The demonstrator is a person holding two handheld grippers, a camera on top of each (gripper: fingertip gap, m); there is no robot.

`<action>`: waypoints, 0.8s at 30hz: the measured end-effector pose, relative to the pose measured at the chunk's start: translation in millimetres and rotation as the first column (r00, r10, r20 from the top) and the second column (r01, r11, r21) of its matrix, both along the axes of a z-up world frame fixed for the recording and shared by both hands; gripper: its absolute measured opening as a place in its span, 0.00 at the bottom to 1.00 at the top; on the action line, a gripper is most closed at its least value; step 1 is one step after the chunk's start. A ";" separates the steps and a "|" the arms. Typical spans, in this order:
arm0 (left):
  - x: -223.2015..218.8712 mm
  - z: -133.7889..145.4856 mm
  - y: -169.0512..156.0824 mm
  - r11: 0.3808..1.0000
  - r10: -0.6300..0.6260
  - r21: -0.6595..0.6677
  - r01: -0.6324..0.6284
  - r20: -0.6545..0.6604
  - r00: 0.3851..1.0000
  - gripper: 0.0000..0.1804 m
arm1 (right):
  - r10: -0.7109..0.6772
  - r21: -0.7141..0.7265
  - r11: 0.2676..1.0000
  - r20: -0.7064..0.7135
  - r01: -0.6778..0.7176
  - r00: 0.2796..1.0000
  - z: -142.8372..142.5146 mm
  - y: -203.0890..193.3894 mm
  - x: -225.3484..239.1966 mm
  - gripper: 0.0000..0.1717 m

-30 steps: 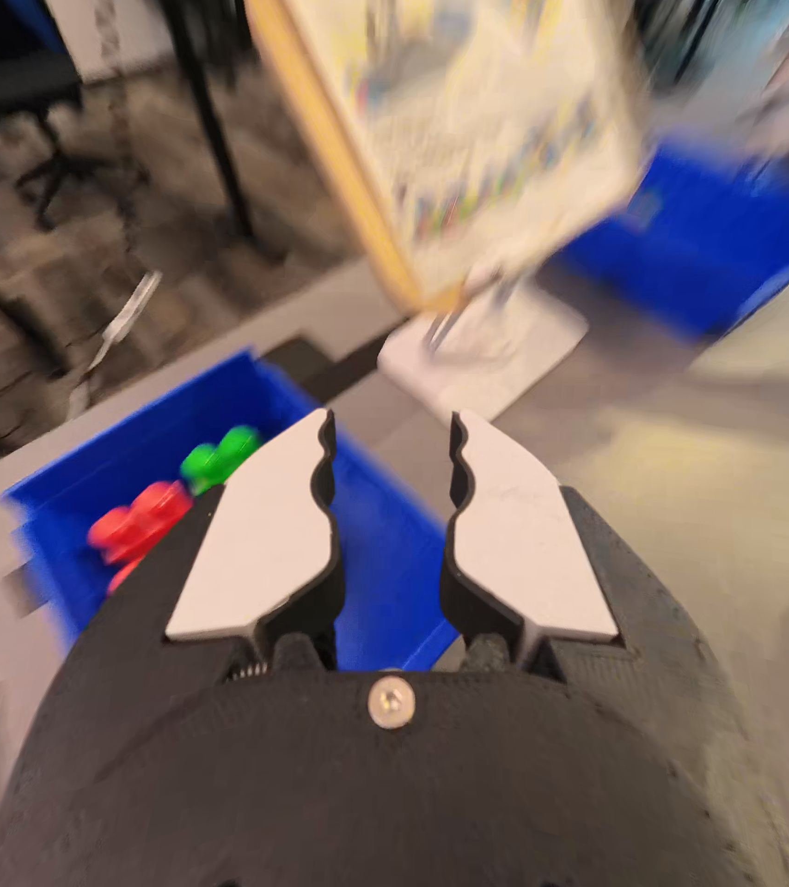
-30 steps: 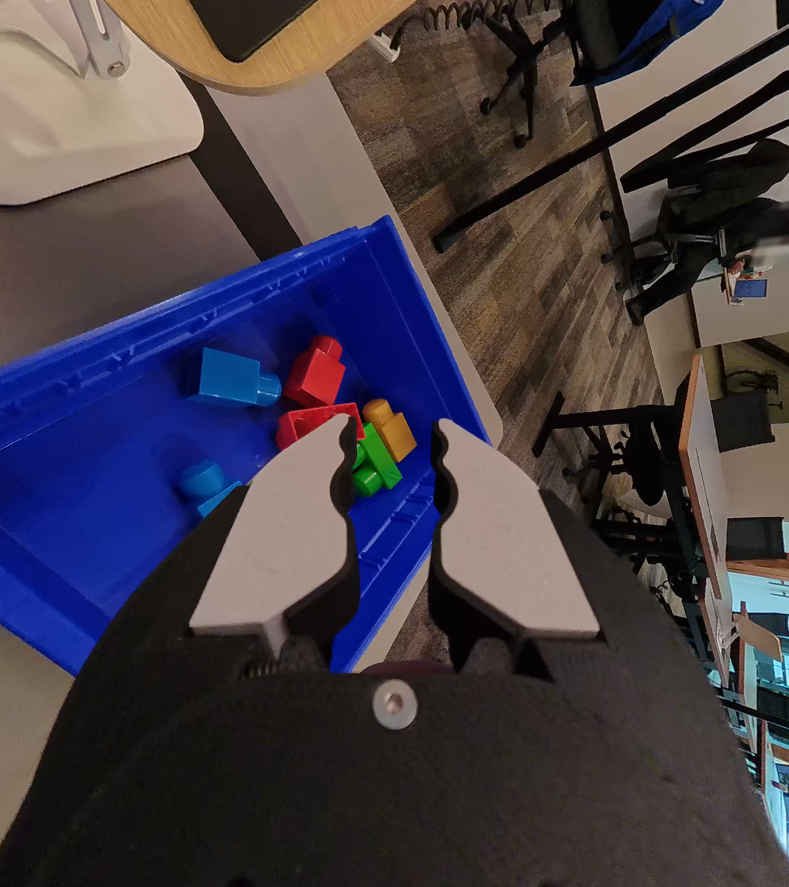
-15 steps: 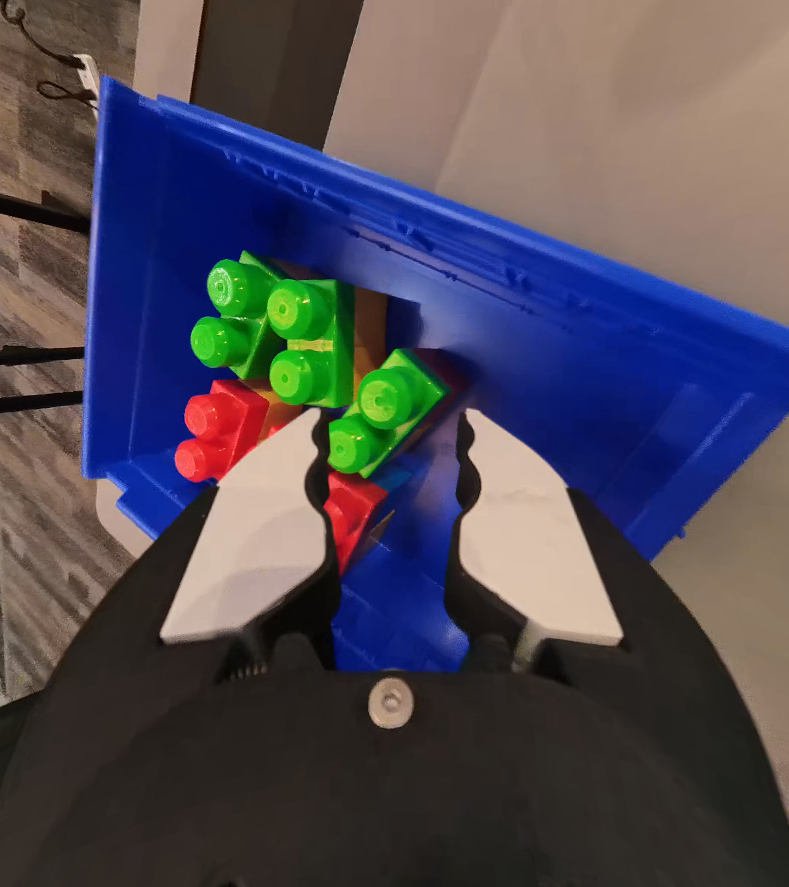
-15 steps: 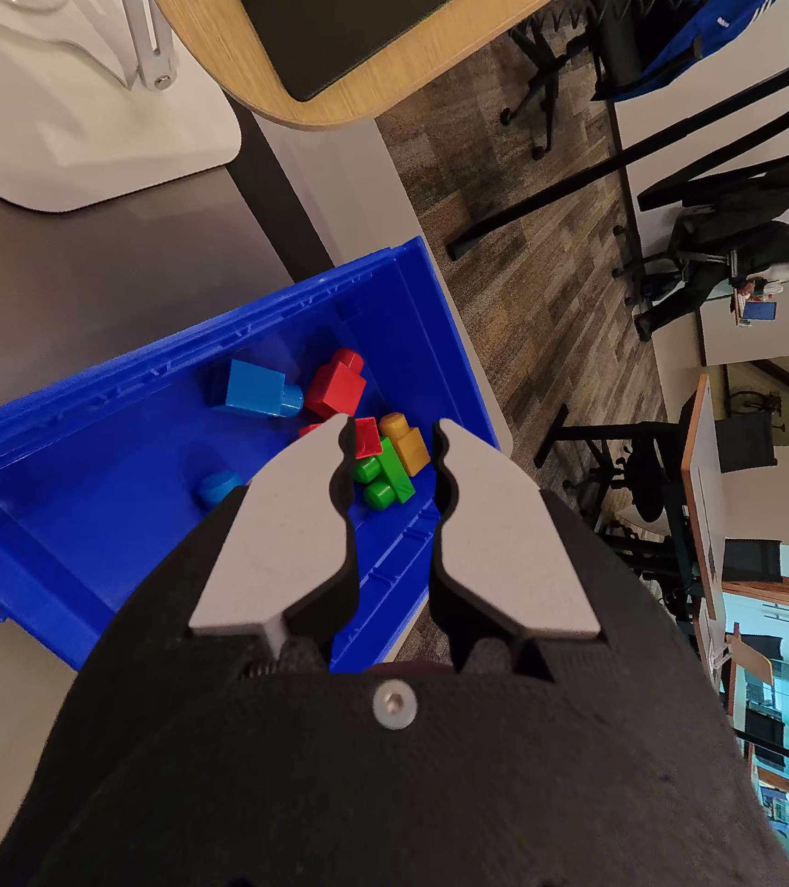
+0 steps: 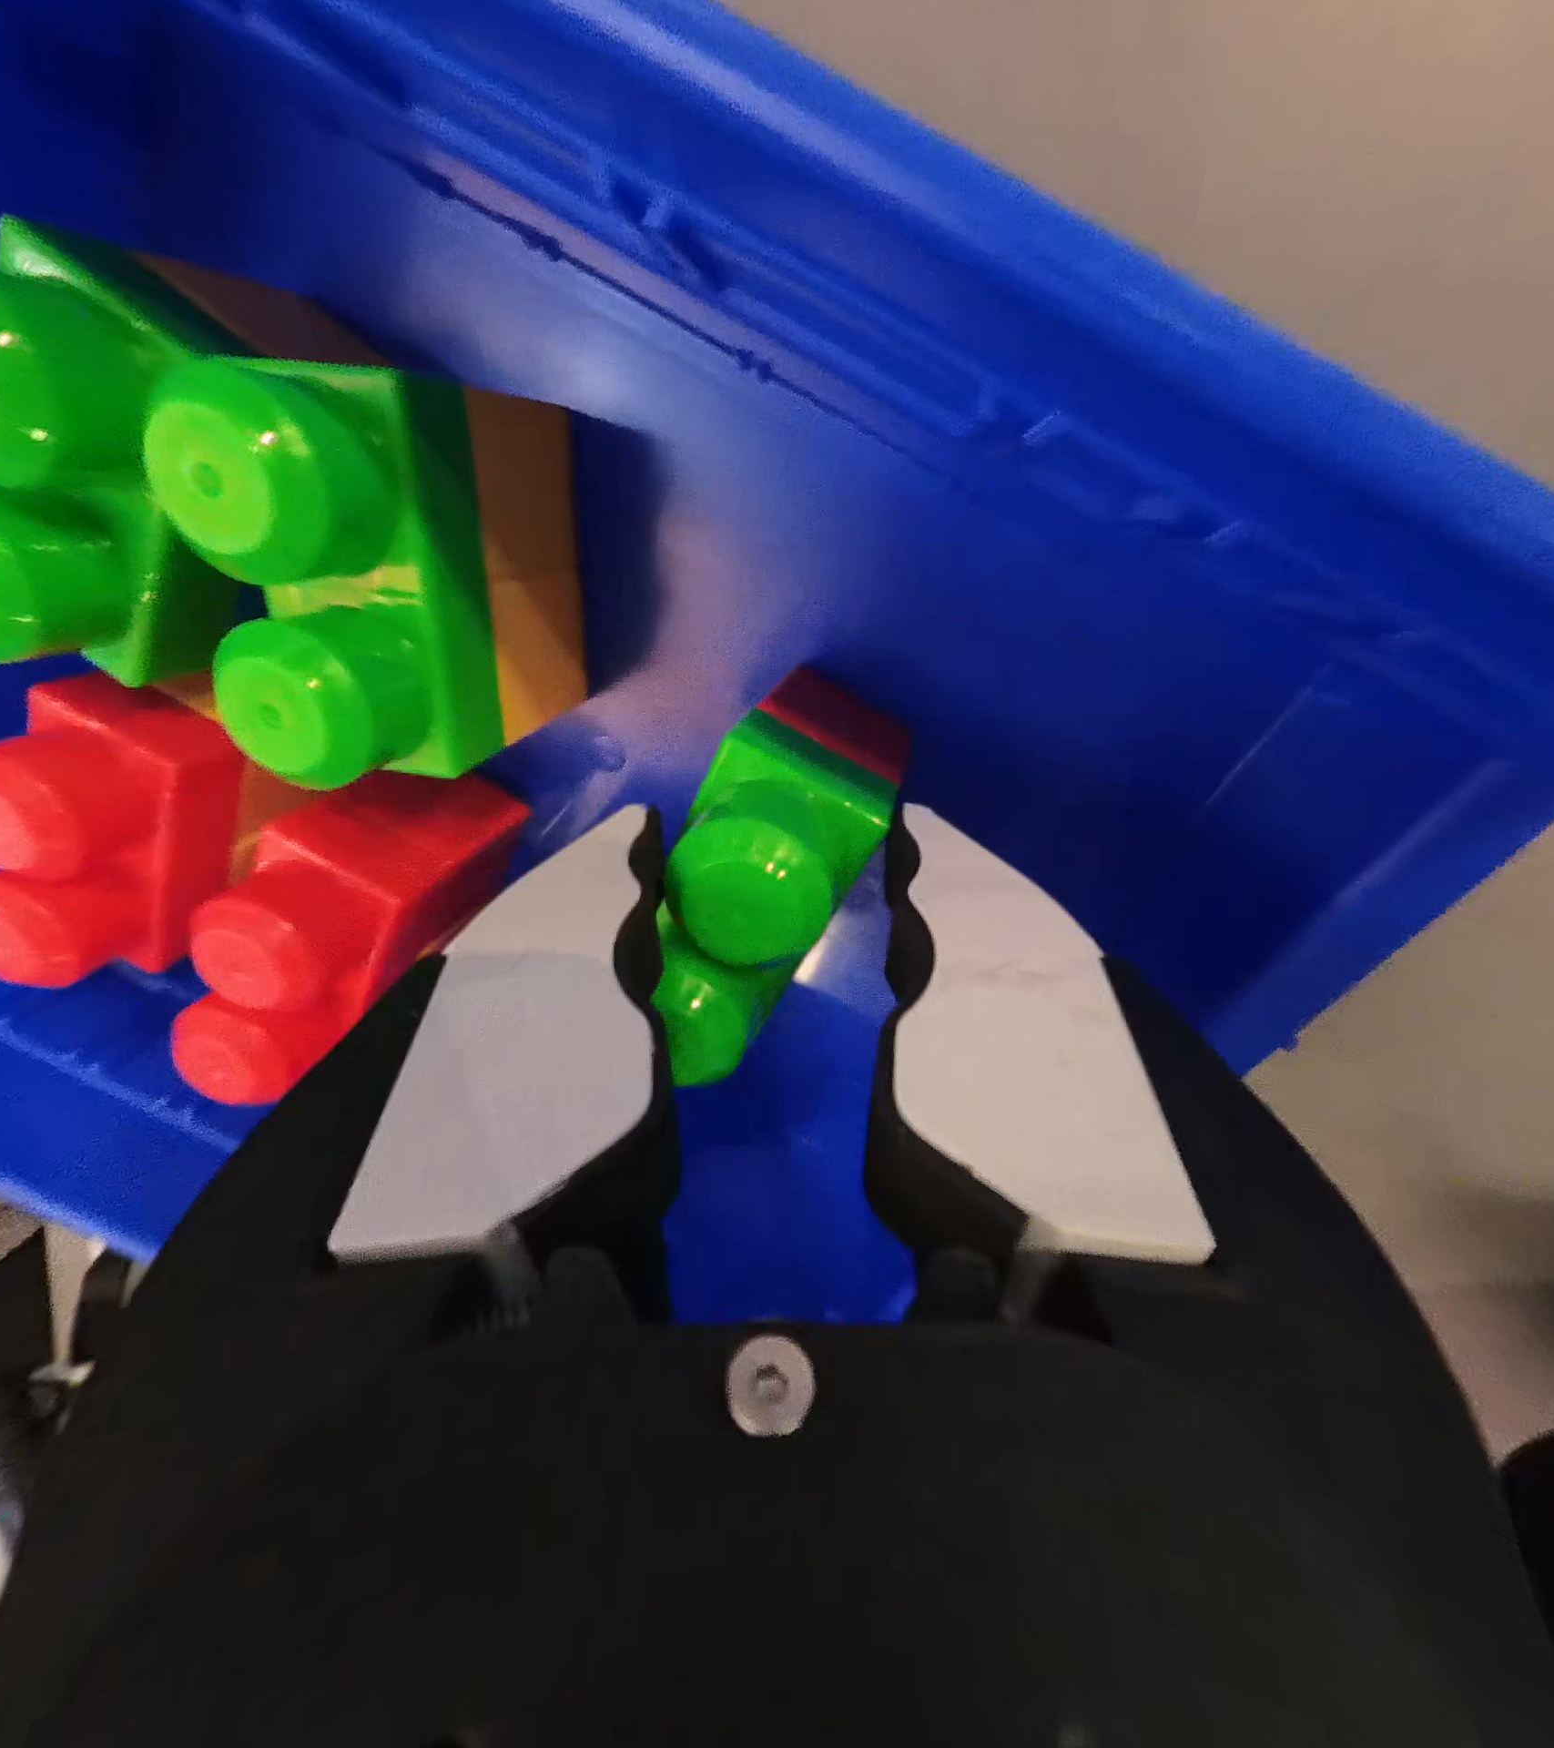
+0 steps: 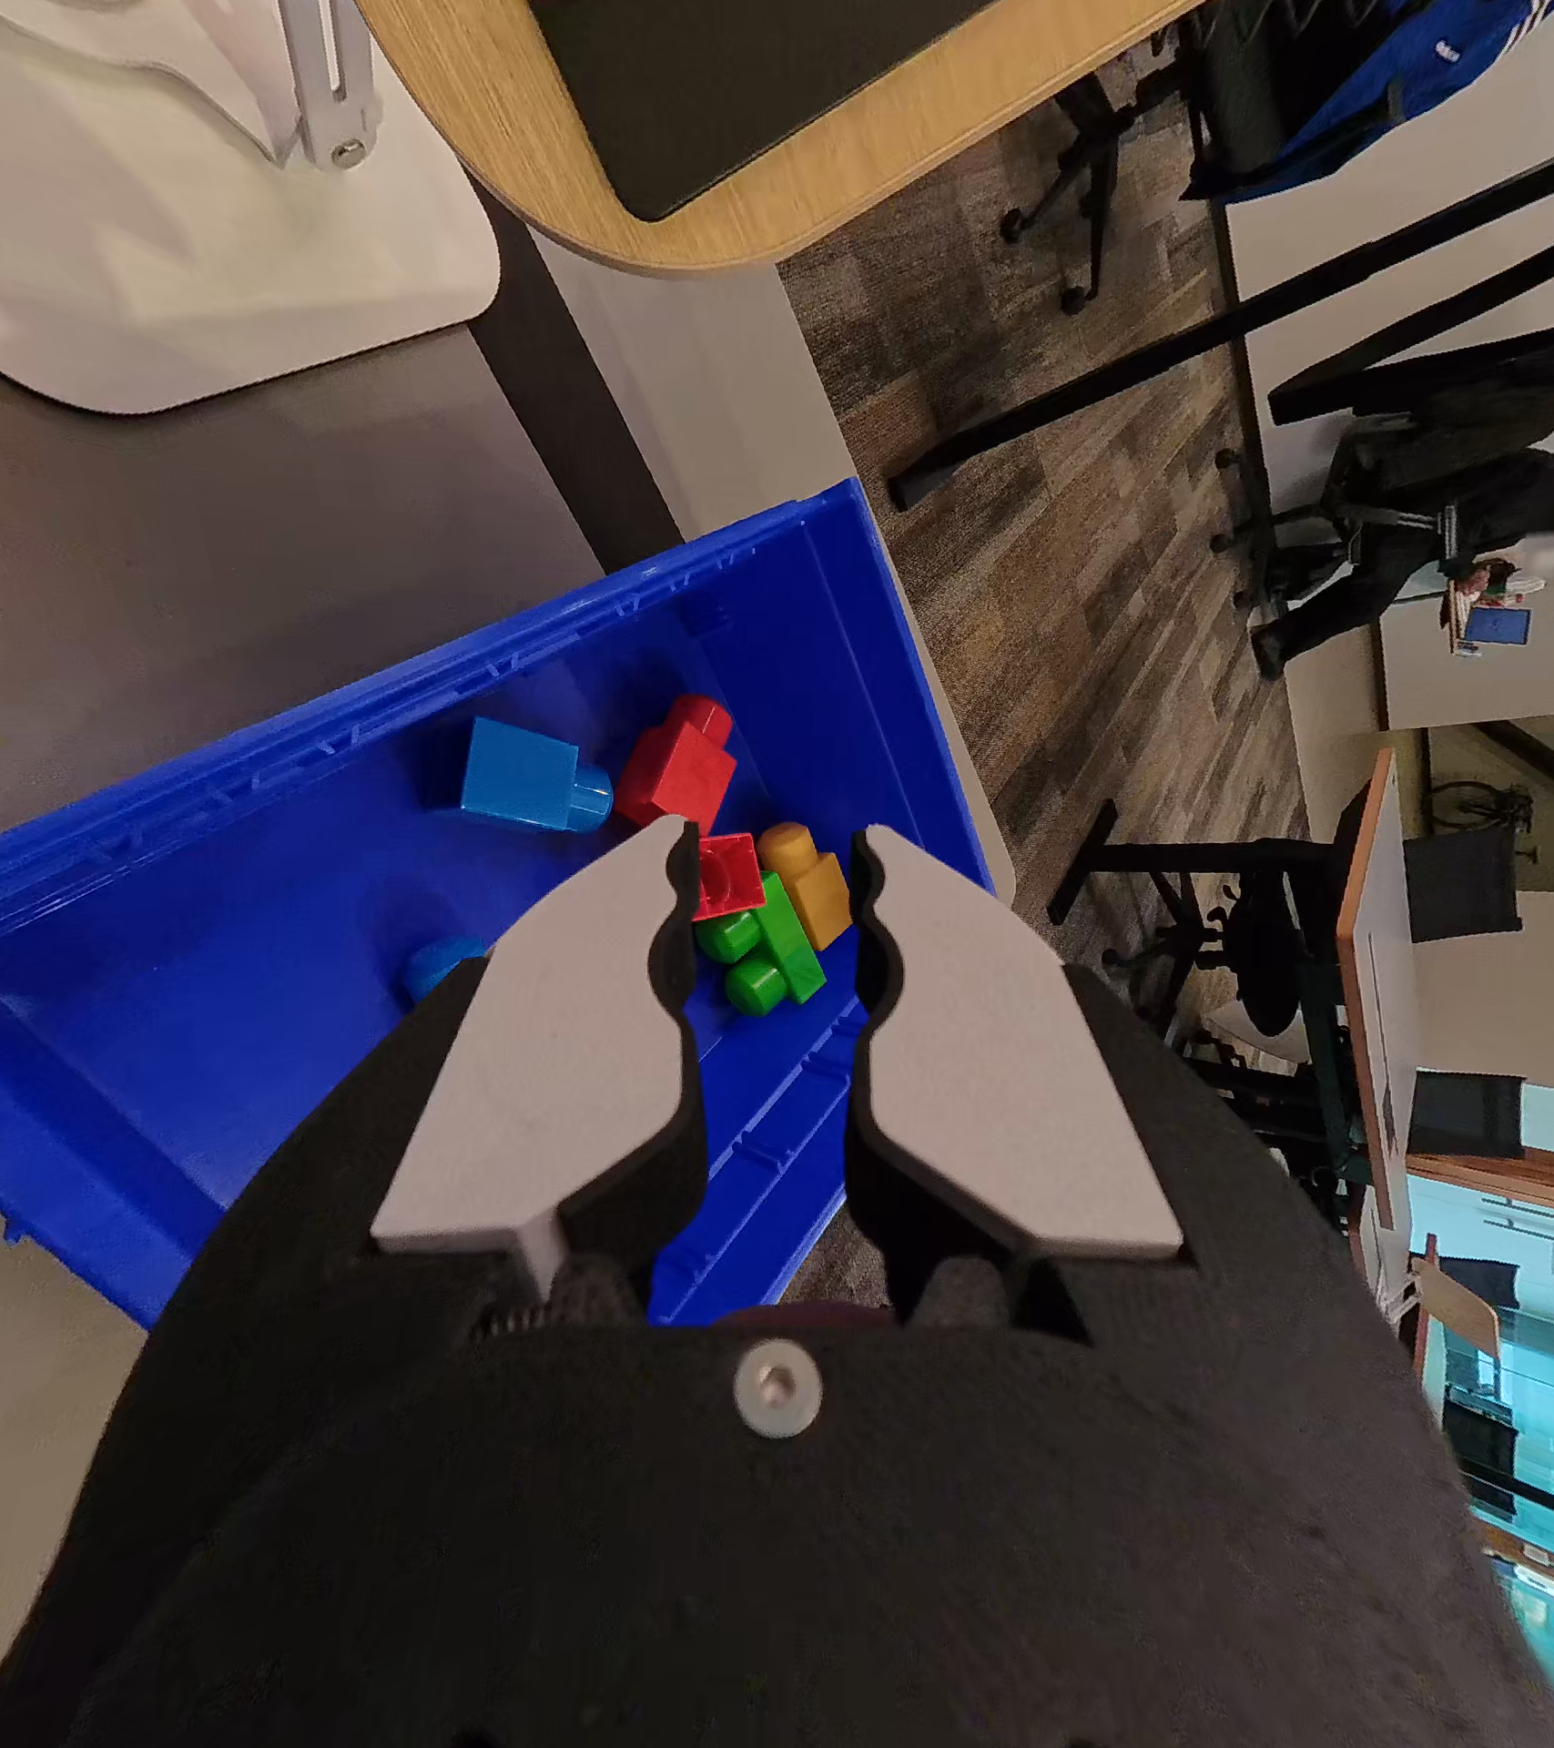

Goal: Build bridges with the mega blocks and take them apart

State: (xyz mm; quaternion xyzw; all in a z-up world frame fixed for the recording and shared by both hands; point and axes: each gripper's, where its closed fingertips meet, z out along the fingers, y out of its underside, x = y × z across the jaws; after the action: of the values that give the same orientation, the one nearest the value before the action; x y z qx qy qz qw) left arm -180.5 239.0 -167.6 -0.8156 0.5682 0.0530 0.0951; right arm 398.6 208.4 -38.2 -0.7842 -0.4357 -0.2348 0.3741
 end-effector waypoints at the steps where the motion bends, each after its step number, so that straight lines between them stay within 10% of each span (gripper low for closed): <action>1: -3.1 2.0 1.0 1.000 0.003 0.017 -0.003 -0.020 1.000 0.25 | 0.001 0.002 1.000 -0.001 -0.001 1.000 0.8 -0.4 0.0 0.18; 15: -16.0 -1.4 1.5 1.000 -0.013 0.017 0.013 -0.014 1.000 0.22 | 0.020 0.032 0.999 0.001 -0.020 1.000 8.5 -2.7 -7.5 0.18; 20: 14.1 68.9 -2.5 0.983 -0.081 0.184 0.026 0.297 0.951 0.22 | 0.111 0.141 0.984 -0.018 -0.107 0.994 36.6 -10.7 -30.4 0.17; 24: 61.0 150.3 -23.3 0.955 -0.209 0.296 0.015 0.635 0.744 0.21 | 0.305 0.269 0.919 -0.024 -0.287 0.952 67.6 -31.4 -80.3 0.14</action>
State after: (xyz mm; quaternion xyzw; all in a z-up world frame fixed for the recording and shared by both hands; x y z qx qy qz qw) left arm -119.5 215.7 -17.3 -0.7246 0.5334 -0.1666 0.4033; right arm 318.2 176.9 29.4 -0.6600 -0.5019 -0.2055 0.5198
